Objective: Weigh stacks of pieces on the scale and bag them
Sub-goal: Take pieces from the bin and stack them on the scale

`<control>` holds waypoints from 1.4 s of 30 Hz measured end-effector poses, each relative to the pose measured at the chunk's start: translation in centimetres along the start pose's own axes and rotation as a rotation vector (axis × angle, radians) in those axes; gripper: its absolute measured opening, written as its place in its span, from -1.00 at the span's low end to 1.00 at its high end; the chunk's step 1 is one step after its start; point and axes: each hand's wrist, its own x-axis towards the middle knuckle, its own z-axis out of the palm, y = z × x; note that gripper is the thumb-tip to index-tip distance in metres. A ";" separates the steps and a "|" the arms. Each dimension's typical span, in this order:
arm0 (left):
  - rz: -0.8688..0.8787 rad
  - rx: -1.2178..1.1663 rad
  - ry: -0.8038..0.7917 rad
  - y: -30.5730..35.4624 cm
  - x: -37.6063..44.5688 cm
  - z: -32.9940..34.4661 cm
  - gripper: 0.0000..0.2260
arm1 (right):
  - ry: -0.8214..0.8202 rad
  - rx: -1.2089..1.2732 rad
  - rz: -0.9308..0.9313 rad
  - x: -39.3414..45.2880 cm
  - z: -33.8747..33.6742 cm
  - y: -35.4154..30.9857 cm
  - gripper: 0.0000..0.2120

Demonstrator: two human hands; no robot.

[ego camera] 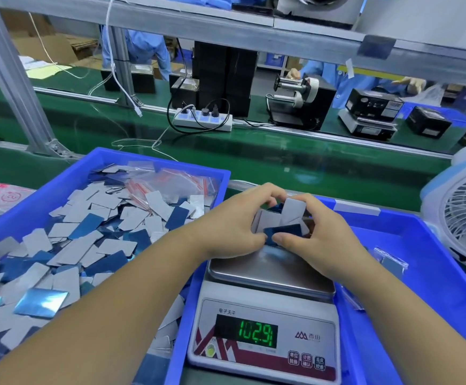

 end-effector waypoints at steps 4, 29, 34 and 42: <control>0.023 -0.131 0.013 0.7 -0.1 1.1 -0.41 | -0.004 0.010 0.014 0.1 0.1 0.4 -0.60; -0.193 -0.177 0.076 -1.2 -0.4 -4.5 -0.81 | 0.075 -0.019 -0.022 -0.1 0.9 0.6 -0.80; -0.328 -0.148 -0.005 -2.0 -1.1 -6.3 -0.86 | 0.059 -0.022 -0.021 -0.2 0.8 0.5 -0.81; -0.382 0.117 -0.027 -2.1 -0.8 -5.2 -0.86 | 0.065 -0.072 -0.028 -0.2 0.8 0.4 -0.77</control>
